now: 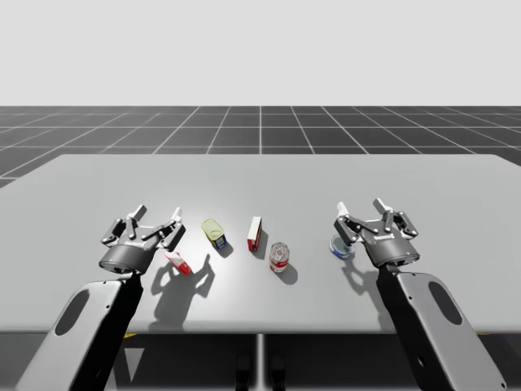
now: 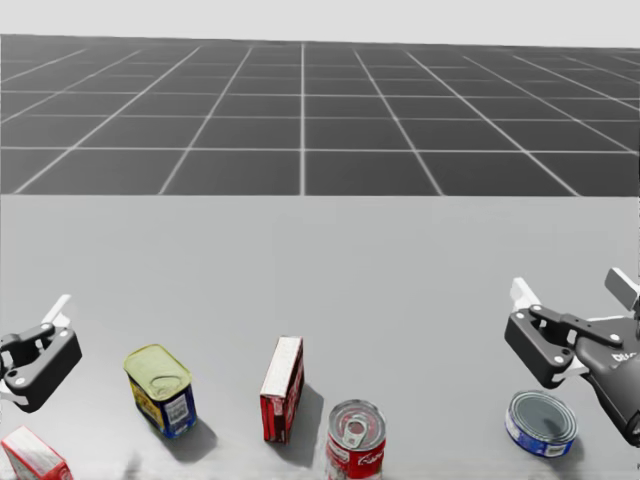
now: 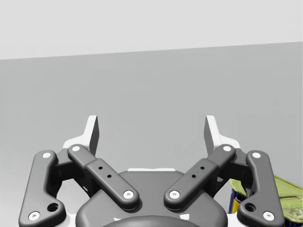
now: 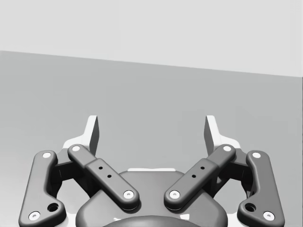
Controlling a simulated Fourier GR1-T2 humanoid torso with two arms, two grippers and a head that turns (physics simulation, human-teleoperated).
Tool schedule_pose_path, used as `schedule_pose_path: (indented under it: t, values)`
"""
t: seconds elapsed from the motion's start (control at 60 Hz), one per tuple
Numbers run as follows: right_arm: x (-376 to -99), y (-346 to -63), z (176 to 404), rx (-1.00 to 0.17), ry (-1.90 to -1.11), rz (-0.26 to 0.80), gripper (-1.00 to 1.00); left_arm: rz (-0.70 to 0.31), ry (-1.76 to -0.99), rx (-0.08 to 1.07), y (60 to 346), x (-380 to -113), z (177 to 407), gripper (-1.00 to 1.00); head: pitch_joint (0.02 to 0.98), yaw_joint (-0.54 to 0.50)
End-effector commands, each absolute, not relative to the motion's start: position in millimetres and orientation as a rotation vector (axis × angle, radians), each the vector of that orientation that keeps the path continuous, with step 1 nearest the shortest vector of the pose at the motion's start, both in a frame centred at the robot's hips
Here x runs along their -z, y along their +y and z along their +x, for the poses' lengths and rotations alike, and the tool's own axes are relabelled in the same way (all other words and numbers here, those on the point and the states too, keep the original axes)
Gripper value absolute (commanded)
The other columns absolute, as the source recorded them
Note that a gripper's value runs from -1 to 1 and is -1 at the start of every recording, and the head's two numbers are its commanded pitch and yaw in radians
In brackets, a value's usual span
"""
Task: Grasp the soup can and hold it up.
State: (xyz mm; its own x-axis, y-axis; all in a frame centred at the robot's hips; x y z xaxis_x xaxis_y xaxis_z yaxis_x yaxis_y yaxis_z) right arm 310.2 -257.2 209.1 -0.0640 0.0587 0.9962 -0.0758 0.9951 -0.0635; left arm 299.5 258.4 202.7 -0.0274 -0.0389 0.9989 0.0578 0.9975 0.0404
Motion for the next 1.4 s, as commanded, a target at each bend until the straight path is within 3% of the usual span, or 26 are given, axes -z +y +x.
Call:
schedule_pose_path:
  t: [0.017,0.333,0.567,0.783,0.95,1.167,1.4]
  values:
    - [-207.8,-257.4,310.7,-0.115,-1.627,0.001,-1.0,-0.01,-1.597,0.083,259.1,-202.9,300.1,-1.0,0.628,-0.05]
    - [-206.1,-256.2,311.8,-0.123,-1.623,-0.008,-1.0,-0.014,-1.605,0.093,258.6,-204.3,299.9,-1.0,0.825,-0.11]
    - [-207.6,-254.0,310.1,-0.145,-1.608,0.043,-1.0,-0.029,-1.628,0.086,258.6,-208.5,298.6,-1.0,0.84,-0.11]
    - [-228.1,-233.0,271.9,-0.261,-1.538,0.289,-1.0,-0.042,-1.64,0.076,258.5,-210.6,296.1,-1.0,0.84,-0.11]
    - [-230.5,-216.1,241.5,-0.362,-1.481,0.371,-1.0,-0.051,-1.65,0.071,257.4,-211.8,294.1,-1.0,0.839,-0.11]
    - [-198.6,-181.9,209.9,-0.432,-1.398,0.449,-1.0,-0.054,-1.654,0.071,256.3,-212.8,293.1,-1.0,0.837,-0.12]
    - [-167.6,-154.7,208.9,-0.486,-1.33,0.454,-1.0,-0.053,-1.644,0.077,254.6,-210.8,293.9,-1.0,0.84,-0.12]
